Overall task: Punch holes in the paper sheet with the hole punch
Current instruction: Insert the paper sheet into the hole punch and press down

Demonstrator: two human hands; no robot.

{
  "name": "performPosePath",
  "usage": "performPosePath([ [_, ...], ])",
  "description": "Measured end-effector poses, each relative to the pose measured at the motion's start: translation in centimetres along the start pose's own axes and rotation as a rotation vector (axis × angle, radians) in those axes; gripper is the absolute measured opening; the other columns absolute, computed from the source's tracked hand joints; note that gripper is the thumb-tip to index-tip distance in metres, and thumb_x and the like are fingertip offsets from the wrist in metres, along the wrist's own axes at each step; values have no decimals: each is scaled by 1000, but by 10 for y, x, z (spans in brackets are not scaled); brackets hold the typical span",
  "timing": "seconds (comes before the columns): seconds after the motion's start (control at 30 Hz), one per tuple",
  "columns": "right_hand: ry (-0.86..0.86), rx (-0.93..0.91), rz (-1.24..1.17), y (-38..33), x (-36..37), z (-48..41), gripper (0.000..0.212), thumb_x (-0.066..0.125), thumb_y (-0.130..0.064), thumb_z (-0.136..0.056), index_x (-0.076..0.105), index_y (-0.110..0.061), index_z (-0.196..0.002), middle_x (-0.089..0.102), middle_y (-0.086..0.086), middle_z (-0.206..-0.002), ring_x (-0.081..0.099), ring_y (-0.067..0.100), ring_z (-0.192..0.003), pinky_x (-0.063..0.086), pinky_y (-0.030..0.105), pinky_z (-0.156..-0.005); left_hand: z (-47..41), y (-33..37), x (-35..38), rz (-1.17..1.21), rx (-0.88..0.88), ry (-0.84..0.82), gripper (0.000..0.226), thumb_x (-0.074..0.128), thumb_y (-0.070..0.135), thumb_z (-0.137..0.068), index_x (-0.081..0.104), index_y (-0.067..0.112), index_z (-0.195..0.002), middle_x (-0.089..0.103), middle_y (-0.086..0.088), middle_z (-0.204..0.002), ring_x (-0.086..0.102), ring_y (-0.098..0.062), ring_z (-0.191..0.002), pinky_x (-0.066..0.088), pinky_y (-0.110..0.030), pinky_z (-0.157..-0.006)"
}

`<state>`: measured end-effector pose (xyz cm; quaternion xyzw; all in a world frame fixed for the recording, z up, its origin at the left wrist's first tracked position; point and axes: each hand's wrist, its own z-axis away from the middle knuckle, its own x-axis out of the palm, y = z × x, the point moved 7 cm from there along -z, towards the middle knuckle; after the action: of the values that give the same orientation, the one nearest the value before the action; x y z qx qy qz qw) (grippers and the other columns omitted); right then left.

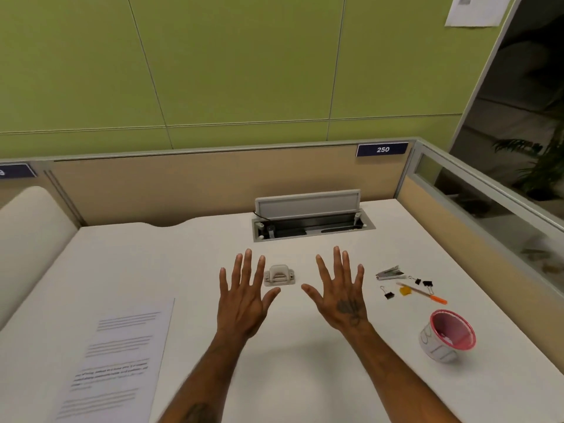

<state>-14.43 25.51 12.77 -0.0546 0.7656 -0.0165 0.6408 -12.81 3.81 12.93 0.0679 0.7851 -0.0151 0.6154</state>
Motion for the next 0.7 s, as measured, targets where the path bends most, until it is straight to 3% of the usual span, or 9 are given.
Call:
performPosePath([
  [0.27,-8,-168,-56,-71,14,23,84,15,-75,-86,29,-25,-151,15,16,-161,15,38,-148,9,63,-114,64,-62,-21,-45,-166,-3,78,6,70,-92,0,26,-156,-9,-6,-164,-9,-27,-151,-1,-55,-119],
  [0.43,-37,-278,-70,-119,24,42,83,12,-72,-88,34,-21,-150,25,18,-158,23,38,-145,19,65,-112,115,-98,-23,-85,-300,-14,76,14,67,-94,6,24,-156,-1,-6,-165,0,-27,-152,2,-52,-119],
  [0.7,-82,-375,-93,-192,44,57,79,11,-70,-90,23,-24,-153,12,14,-162,10,33,-149,13,60,-116,167,-169,-21,-87,-453,-47,76,21,64,-94,21,20,-155,15,-9,-163,16,-28,-150,11,-54,-117],
])
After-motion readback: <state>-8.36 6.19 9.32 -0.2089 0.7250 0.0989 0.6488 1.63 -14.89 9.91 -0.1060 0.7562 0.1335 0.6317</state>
